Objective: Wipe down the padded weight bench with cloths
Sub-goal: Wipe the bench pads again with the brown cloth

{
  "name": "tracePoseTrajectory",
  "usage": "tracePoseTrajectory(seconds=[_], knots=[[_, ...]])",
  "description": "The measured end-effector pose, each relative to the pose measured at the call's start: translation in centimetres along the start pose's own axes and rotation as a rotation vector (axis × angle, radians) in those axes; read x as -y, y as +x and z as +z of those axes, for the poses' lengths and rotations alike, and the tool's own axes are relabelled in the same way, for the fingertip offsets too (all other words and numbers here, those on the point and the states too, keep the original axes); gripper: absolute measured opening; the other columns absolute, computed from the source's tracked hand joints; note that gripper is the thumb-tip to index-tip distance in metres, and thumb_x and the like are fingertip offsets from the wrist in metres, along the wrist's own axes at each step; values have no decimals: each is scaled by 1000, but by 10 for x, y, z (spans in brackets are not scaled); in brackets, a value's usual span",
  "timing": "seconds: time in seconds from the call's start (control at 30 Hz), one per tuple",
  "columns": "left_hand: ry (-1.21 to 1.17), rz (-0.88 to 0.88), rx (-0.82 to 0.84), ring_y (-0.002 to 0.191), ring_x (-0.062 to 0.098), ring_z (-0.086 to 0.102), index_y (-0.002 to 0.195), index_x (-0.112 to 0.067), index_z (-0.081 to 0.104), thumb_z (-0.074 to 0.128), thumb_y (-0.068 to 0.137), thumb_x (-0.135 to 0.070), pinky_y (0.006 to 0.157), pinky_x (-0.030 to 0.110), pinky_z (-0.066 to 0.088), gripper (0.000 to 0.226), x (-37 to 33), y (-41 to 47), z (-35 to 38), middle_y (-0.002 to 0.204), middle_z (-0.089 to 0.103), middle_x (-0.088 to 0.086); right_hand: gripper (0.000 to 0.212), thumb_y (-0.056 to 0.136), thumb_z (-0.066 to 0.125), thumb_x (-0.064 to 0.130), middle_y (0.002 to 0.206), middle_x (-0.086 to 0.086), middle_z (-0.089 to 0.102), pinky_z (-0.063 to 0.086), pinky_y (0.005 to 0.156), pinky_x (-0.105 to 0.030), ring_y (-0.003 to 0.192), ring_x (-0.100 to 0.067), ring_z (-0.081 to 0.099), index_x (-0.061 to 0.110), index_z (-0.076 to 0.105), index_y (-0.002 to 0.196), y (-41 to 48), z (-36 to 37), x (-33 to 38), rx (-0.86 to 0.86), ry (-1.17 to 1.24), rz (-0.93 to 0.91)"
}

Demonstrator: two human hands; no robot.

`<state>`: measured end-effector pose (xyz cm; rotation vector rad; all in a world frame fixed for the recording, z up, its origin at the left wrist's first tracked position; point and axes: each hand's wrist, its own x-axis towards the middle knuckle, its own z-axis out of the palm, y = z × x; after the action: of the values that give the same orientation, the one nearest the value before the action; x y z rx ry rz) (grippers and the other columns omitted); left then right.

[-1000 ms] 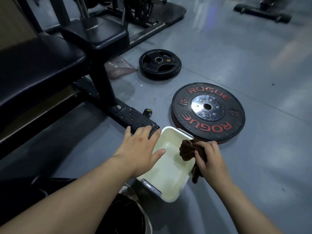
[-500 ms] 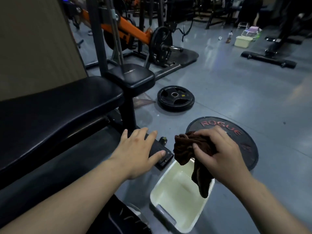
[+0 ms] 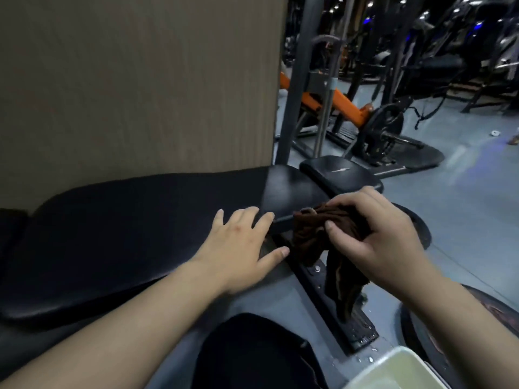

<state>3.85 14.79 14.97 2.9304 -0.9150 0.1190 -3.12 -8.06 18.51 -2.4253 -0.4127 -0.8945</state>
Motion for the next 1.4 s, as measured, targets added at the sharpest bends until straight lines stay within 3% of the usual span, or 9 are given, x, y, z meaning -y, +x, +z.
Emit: tracePoseTrajectory(seconds=[0.3, 0.6, 0.67, 0.8, 0.87, 0.97, 1.03, 1.17, 1.4], knots=[[-62, -291, -64, 149, 20, 15, 156, -27, 16, 10, 86, -75, 120, 56, 13, 85, 104, -33, 2, 161, 21, 4, 22, 86, 73, 22, 94, 2, 59, 36, 79, -8, 87, -5, 54, 16, 66, 106, 106, 77, 64, 116, 73, -168], [-34, -424, -59, 149, 20, 13, 155, -24, 20, 11, 86, -76, 120, 57, 11, 87, 167, -59, 4, 162, 20, 6, 21, 88, 69, 30, 93, 4, 55, 35, 78, -6, 87, -5, 52, 19, 64, 105, 153, 171, 110, 222, 146, -175], [-37, -443, -63, 149, 20, 14, 155, -26, 19, 13, 87, -76, 120, 58, 11, 85, 179, -63, 8, 161, 21, 5, 23, 89, 67, 35, 95, 7, 51, 38, 78, -11, 88, -6, 52, 23, 62, 108, 147, 194, 106, 285, 147, -132], [-34, -472, -39, 149, 20, 14, 155, -28, 19, 17, 89, -77, 120, 59, 10, 82, 196, -64, 16, 161, 21, 4, 39, 91, 59, 48, 108, 8, 44, 51, 86, -35, 94, -13, 57, 30, 54, 125, 124, 228, 89, 470, 97, -92], [-32, -474, -20, 149, 19, 13, 154, -29, 20, 18, 88, -77, 120, 60, 9, 82, 200, -64, 19, 161, 20, 4, 48, 91, 56, 53, 118, 9, 39, 52, 90, -37, 103, -14, 56, 35, 46, 134, 117, 235, 81, 551, 60, -87], [-29, -474, 8, 149, 20, 12, 154, -30, 22, 19, 88, -78, 119, 61, 9, 81, 205, -65, 26, 161, 20, 5, 64, 90, 54, 59, 153, -2, 22, 38, 111, -42, 139, -23, 33, 33, 33, 146, 113, 243, 70, 613, -28, -64], [-27, -484, 16, 149, 20, 13, 153, -30, 23, 21, 88, -78, 119, 62, 10, 81, 209, -66, 29, 161, 20, 4, 73, 90, 48, 64, 163, -8, 6, 26, 119, -47, 150, -26, 14, 30, 25, 151, 111, 250, 65, 665, -61, -34], [-25, -502, 42, 149, 20, 14, 152, -31, 24, 21, 87, -79, 119, 62, 11, 82, 214, -68, 31, 161, 19, 4, 81, 89, 42, 69, 165, -10, 1, 17, 121, -51, 152, -24, 3, 28, 18, 154, 106, 266, 62, 764, -64, 45], [-32, -521, 93, 148, 21, 17, 149, -31, 31, 24, 86, -80, 119, 62, 11, 80, 215, -70, 32, 160, 20, 3, 87, 81, 36, 76, 163, -5, 8, 7, 121, -55, 152, -19, -1, 31, 15, 153, 107, 269, 58, 758, -94, 13]])
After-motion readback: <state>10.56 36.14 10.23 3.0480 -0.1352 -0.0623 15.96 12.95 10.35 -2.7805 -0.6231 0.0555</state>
